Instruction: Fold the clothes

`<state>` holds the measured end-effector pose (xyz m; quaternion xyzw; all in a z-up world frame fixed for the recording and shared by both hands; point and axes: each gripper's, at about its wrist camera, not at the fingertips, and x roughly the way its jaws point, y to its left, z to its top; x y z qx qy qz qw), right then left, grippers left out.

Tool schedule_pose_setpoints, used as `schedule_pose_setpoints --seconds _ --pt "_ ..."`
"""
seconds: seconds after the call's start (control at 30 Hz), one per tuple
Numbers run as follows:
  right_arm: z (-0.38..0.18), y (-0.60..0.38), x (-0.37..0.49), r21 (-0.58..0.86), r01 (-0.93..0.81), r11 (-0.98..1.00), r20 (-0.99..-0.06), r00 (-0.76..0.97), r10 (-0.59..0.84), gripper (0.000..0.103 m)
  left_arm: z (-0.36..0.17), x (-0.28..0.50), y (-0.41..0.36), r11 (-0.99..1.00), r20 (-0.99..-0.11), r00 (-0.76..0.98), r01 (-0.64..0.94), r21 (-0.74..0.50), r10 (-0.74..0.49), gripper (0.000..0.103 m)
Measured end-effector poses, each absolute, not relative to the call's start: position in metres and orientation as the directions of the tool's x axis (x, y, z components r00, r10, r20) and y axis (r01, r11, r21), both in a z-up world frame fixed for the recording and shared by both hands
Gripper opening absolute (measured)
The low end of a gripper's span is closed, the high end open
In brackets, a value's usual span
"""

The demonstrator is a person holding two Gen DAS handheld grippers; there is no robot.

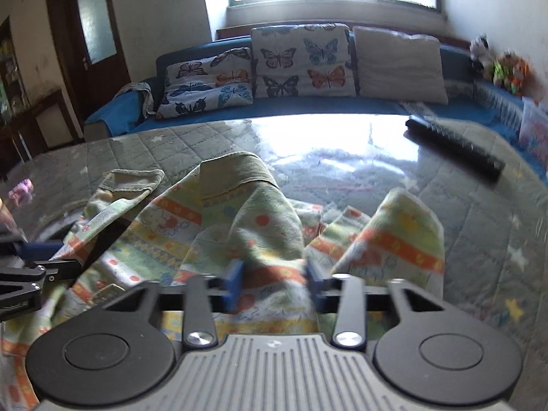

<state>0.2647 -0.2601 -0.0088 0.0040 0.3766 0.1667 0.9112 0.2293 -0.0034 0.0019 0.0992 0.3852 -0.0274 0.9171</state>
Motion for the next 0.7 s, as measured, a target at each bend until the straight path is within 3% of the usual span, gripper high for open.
schedule_pose_setpoints --seconds 0.03,0.13,0.7 --pt "-0.008 -0.261 0.263 0.139 -0.302 0.943 -0.682 0.661 0.312 0.018 0.002 0.228 -0.002 0.980 -0.710 0.704 0.123 0.157 0.026 0.011" --pt "0.000 -0.265 0.252 0.152 -0.302 0.941 -0.663 0.675 0.324 0.008 0.007 0.219 0.005 0.984 -0.695 0.718 0.092 0.150 0.039 0.008" --pt "0.061 -0.359 0.142 0.220 -0.161 0.962 -0.500 0.828 0.253 0.007 0.036 0.109 0.057 0.985 -0.624 0.763 -0.109 0.133 0.169 0.005"
